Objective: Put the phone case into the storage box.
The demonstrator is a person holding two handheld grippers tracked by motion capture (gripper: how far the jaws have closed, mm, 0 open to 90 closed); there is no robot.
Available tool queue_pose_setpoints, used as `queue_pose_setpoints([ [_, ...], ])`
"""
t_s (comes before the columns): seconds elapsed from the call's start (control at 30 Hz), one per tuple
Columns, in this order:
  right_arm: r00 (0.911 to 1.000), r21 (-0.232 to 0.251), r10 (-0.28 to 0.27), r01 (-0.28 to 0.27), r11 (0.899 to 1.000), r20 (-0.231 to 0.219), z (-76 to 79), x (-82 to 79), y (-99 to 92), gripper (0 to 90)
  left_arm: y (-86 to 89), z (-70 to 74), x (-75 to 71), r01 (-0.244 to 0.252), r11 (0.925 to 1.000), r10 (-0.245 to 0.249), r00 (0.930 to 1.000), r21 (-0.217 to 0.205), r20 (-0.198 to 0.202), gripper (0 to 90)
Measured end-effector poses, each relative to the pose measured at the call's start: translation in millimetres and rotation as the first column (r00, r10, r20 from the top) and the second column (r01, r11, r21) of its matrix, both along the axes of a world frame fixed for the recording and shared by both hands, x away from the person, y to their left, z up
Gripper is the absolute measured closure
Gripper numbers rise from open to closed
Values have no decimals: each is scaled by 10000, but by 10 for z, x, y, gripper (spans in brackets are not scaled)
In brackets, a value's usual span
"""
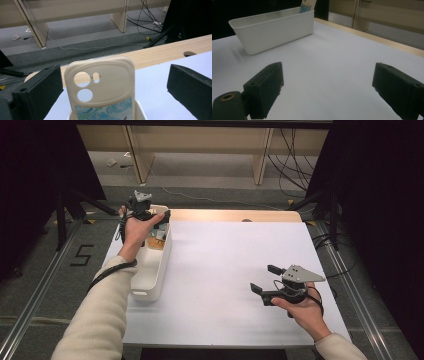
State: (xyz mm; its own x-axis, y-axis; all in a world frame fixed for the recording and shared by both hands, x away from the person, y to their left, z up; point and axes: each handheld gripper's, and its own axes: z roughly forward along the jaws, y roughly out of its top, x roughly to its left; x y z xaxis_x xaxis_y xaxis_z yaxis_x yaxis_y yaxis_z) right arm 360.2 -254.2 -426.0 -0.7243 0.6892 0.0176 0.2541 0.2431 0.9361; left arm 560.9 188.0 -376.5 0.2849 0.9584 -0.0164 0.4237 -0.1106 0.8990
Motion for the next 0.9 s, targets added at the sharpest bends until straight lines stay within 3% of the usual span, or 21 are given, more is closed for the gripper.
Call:
queue_pose_setpoints([
  [0.3,10000,-15,-20,20,10000,0,1,-1,-1,109,-23,42,-145,320,9994,-320,9995,89,26,0],
  [0.9,10000,28,-11,10,10000,29,6,-5,3,109,33,99,-386,647,9977,-642,9976,-192,274,0],
])
